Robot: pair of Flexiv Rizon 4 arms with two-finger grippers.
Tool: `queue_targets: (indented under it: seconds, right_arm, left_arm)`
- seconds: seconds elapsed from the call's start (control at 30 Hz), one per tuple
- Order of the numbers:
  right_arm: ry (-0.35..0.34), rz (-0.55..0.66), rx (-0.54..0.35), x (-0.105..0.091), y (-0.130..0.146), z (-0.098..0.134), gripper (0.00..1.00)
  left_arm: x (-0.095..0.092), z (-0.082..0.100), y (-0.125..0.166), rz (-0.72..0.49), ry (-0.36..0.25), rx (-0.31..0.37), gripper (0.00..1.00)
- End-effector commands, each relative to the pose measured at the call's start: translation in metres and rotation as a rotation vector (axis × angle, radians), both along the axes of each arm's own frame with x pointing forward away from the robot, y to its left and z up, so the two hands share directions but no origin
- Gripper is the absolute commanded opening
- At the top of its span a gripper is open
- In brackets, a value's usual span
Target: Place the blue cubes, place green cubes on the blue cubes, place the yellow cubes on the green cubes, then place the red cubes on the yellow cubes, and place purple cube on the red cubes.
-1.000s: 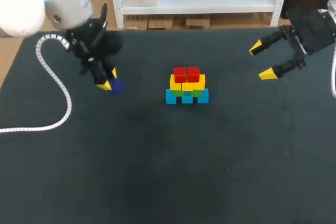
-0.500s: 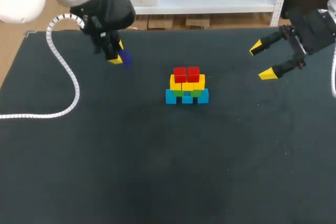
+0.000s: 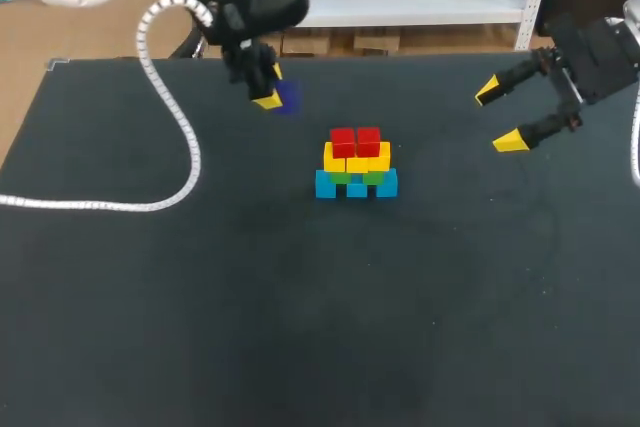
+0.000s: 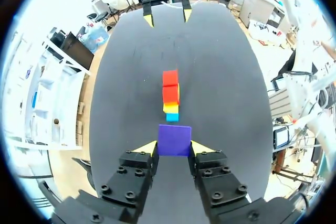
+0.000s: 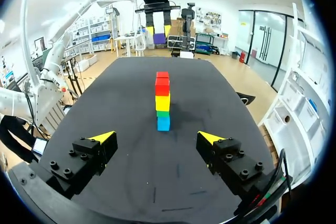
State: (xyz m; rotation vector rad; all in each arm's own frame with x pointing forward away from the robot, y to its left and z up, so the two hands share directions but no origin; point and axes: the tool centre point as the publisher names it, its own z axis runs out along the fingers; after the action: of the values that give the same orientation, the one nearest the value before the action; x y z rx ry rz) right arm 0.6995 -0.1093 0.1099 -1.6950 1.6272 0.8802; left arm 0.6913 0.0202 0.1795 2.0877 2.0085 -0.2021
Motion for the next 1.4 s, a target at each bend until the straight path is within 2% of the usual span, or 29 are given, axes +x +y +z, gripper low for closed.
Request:
queue_targets:
  seconds: [0.03, 0.33, 0.53, 0.67, 1.07, 1.4]
  right_arm:
    - [0.0, 0.001, 0.002, 0.001, 0.0, 0.0, 1.0]
    - [0.0, 0.001, 0.002, 0.001, 0.0, 0.0, 1.0]
    - [0.0, 0.001, 0.002, 0.001, 0.0, 0.0, 1.0]
    - [0.0, 0.001, 0.002, 0.001, 0.0, 0.0, 1.0]
    - [0.0, 0.001, 0.002, 0.001, 0.0, 0.0, 1.0]
    - [0.0, 0.001, 0.002, 0.001, 0.0, 0.0, 1.0]
  left_arm:
    - [0.007, -0.001, -0.018, 0.009, 0.034, 0.009, 0.0]
    - [0.0, -0.017, -0.049, 0.015, 0.065, -0.029, 0.0]
    - [-0.01, -0.025, -0.068, -0.003, 0.082, -0.033, 0.0]
    - [-0.013, -0.028, -0.076, -0.016, 0.078, -0.01, 0.0]
    - [-0.011, -0.043, -0.091, -0.009, 0.087, 0.0, 0.0]
    - [-0.003, -0.049, -0.093, 0.006, 0.086, -0.004, 0.0]
